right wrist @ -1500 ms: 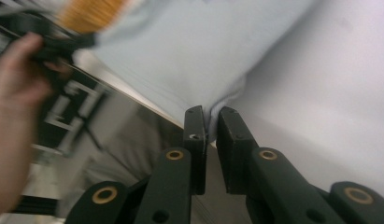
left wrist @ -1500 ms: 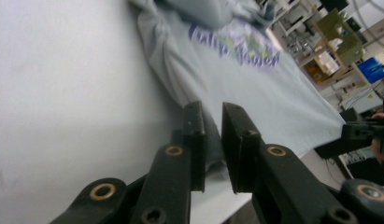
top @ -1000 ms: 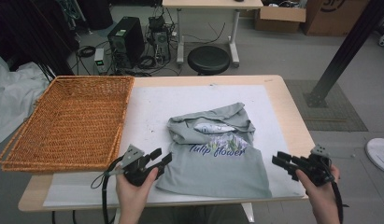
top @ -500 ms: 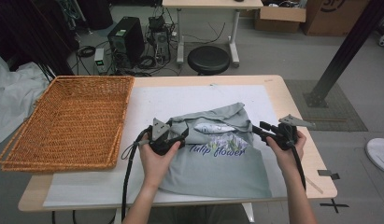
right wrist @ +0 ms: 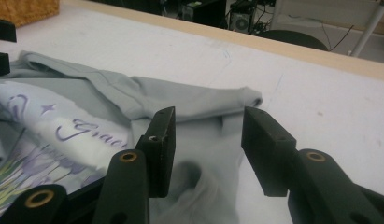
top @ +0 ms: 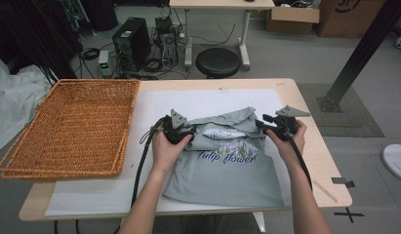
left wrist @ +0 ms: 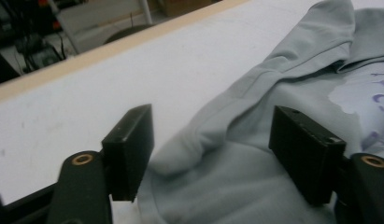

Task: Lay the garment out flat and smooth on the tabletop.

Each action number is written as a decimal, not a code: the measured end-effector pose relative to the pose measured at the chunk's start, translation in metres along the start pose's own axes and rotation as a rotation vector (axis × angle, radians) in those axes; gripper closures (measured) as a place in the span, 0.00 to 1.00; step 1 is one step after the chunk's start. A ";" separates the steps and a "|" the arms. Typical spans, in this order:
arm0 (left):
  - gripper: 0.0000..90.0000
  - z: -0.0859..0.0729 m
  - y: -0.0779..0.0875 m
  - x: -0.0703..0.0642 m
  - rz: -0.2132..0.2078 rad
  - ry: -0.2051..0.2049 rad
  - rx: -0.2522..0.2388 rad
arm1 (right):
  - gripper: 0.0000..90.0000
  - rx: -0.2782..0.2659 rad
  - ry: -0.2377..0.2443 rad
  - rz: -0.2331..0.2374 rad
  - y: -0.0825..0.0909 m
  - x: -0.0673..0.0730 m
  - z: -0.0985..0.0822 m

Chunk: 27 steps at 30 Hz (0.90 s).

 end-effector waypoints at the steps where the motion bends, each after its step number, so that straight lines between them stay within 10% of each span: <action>1: 0.37 0.000 -0.003 0.002 -0.004 -0.021 0.012 | 0.60 0.011 0.021 0.001 -0.005 -0.002 0.005; 10: 0.49 -0.009 -0.014 0.010 -0.046 -0.176 0.045 | 0.60 0.209 0.405 0.032 -0.048 -0.008 0.011; 18: 0.62 -0.009 -0.020 0.008 -0.057 -0.212 0.069 | 0.58 0.244 0.507 0.097 -0.066 0.010 0.012; 23: 0.90 -0.009 -0.022 0.010 -0.060 -0.174 0.097 | 0.82 0.297 0.541 0.079 -0.080 0.010 0.005; 27: 0.92 -0.004 -0.022 0.019 -0.059 -0.079 0.047 | 0.99 0.250 0.514 0.050 -0.083 0.008 0.013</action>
Point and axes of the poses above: each handheld gripper's, and its own axes: y roughly backward along the jaws, z roughly out of its top, x roughly to its left, the point moved 7 cm from there along -y, roughly forward along the jaws, and after that the axes turned 7 degrees about x, right-handed, at the moved point
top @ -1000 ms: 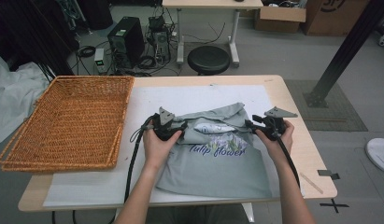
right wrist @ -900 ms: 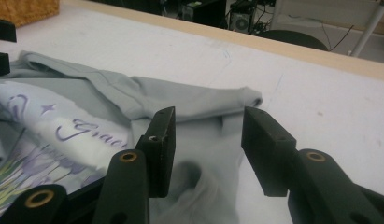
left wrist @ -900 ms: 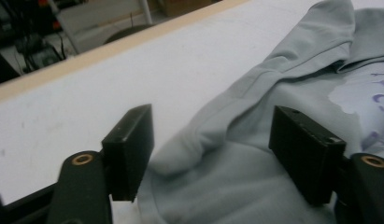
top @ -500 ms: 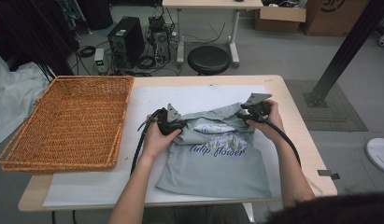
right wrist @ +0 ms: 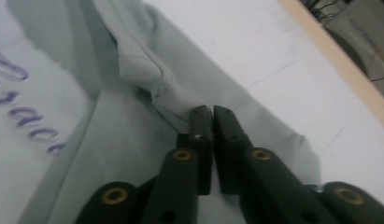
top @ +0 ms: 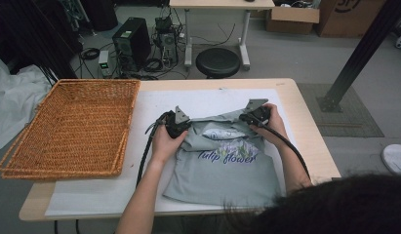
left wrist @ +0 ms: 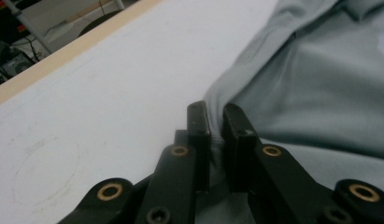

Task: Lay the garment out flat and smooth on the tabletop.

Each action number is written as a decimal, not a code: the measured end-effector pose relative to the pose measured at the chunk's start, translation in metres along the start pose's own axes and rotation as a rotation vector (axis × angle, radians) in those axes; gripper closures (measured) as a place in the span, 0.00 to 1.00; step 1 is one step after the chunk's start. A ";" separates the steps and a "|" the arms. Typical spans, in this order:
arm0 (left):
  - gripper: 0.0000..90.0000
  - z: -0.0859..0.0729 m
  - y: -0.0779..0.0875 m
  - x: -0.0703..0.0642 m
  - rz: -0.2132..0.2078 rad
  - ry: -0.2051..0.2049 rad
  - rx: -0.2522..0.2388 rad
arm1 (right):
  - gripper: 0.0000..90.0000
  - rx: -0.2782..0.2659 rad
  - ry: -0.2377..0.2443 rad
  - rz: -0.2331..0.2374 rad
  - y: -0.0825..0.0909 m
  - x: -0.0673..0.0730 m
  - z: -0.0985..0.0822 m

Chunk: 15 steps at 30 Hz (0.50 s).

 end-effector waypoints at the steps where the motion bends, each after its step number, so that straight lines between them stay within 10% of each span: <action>1: 0.92 0.002 0.000 0.004 0.010 0.022 -0.023 | 0.99 -0.025 -0.020 0.004 0.001 -0.002 0.003; 15: 0.91 0.043 -0.032 0.044 0.149 0.180 -0.150 | 1.00 -0.098 -0.247 -0.149 -0.015 -0.055 0.032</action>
Point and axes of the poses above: each handheld gripper's, and its own axes: y roughly backward along the jaws, z roughly out of its top, x roughly to its left, the point moved 7 cm from there along -y, roughly forward along the jaws, and after that the axes turned 7 degrees about x, right-handed, at the moved point
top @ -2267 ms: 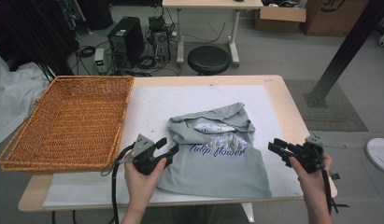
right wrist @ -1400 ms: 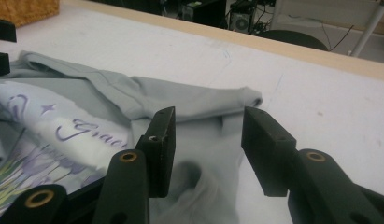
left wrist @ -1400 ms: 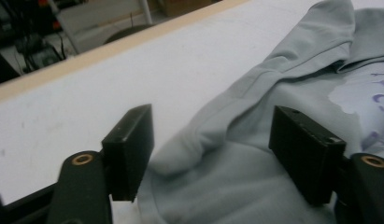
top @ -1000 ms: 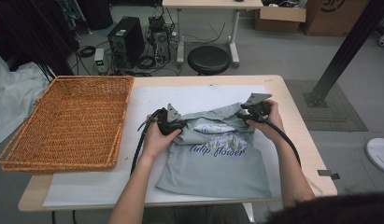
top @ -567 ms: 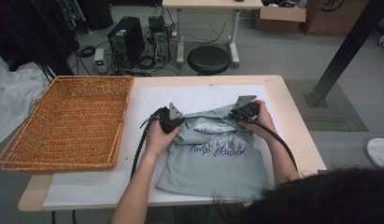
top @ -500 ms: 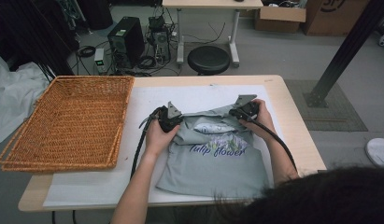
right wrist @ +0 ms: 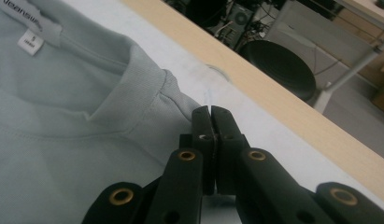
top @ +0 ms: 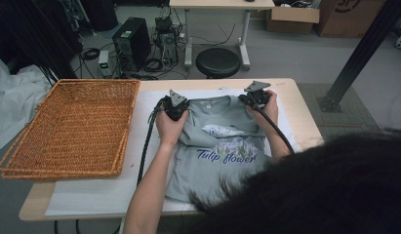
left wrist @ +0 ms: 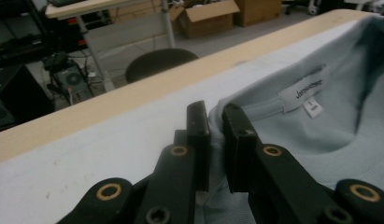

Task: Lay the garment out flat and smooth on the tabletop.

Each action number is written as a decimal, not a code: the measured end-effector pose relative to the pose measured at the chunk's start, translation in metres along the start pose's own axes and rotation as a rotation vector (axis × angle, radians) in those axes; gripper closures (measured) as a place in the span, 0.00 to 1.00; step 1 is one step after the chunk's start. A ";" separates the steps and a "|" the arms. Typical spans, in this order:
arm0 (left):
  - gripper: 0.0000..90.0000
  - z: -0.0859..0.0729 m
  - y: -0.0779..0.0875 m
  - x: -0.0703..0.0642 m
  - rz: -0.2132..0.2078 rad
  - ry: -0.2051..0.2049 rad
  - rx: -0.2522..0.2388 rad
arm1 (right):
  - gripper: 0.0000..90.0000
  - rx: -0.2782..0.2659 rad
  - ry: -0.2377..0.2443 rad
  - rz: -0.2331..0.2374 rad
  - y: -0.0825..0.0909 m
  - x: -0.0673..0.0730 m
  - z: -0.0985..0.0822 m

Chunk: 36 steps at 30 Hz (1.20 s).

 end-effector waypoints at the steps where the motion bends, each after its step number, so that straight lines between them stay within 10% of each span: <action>1: 0.90 0.002 -0.005 0.002 0.015 -0.001 -0.006 | 1.00 0.000 -0.022 -0.013 -0.004 -0.003 0.001; 9: 0.61 0.027 -0.012 0.025 0.098 0.123 -0.124 | 0.95 -0.008 -0.161 -0.121 -0.015 -0.022 0.003; 18: 0.37 0.022 0.038 0.001 0.008 0.100 -0.144 | 0.73 -0.064 -0.248 -0.086 0.021 -0.021 -0.001; 28: 0.26 -0.009 0.099 -0.044 -0.075 -0.061 -0.162 | 0.58 -0.184 -0.258 -0.008 0.097 0.004 -0.016; 36: 0.31 -0.048 0.107 -0.104 -0.114 -0.245 -0.085 | 0.55 -0.217 -0.264 0.026 0.129 0.032 -0.044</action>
Point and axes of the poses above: each handheld gripper's, and its own axes: y roughly backward along the jaws, z roughly out of its top, x roughly to its left, the point moved 7 cm from there along -y, roughly forward along the jaws, and after that the axes turned 7 degrees about x, right-handed, at the moved point
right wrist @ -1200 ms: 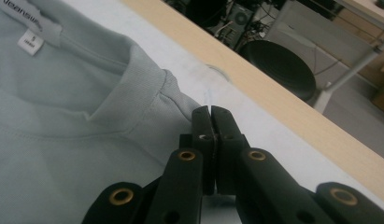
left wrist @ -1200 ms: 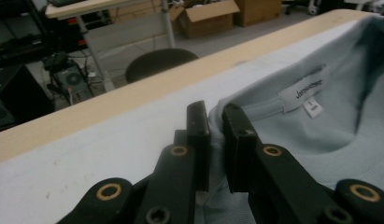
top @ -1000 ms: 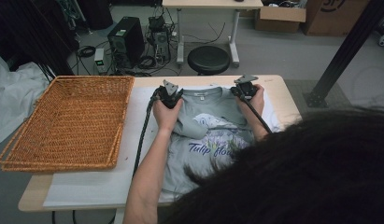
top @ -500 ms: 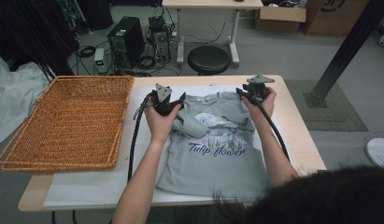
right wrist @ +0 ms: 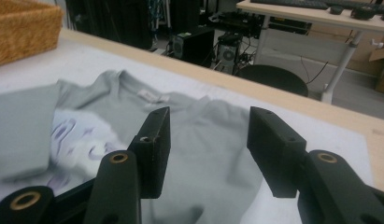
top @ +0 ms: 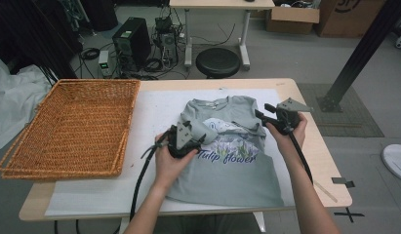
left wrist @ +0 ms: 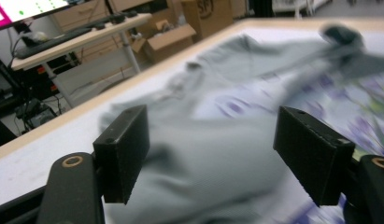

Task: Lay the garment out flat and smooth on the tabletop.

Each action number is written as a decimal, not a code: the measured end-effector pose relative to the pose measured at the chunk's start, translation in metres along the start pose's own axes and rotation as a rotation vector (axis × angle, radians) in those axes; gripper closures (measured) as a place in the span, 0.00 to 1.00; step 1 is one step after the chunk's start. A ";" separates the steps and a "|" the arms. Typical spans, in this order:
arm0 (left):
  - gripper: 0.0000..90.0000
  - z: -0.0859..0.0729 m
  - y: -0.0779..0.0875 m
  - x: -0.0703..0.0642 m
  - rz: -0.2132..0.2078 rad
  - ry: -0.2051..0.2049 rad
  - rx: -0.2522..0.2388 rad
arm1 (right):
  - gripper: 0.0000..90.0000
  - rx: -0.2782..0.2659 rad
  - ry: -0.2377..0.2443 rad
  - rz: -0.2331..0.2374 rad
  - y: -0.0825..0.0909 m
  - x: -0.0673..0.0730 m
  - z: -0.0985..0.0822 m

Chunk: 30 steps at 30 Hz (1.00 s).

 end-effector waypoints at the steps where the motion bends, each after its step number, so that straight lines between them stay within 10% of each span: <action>1: 0.31 -0.001 -0.003 -0.007 0.003 -0.024 0.009 | 0.55 0.004 0.003 -0.002 0.001 0.002 -0.005; 11: 0.35 0.000 -0.031 -0.032 0.159 -0.160 0.112 | 0.57 0.027 -0.024 0.011 0.004 0.010 -0.031; 16: 0.66 -0.004 -0.040 -0.022 0.195 -0.146 0.188 | 0.57 0.020 -0.021 0.011 0.006 0.010 -0.029; 20: 0.92 0.001 -0.029 -0.004 0.193 0.002 0.178 | 0.60 0.035 -0.012 0.014 0.004 0.011 -0.030; 30: 0.96 -0.001 0.021 0.085 0.343 0.318 0.123 | 0.65 0.126 0.007 0.071 -0.017 0.018 -0.034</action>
Point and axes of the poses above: each handheld gripper's, and its own axes: y roughly backward along the jaws, z roughly out of its top, x roughly to its left, the point moved 7 cm from there along -y, roughly forward along the jaws, and after that the axes turned 7 degrees about x, right-handed, at the moved point
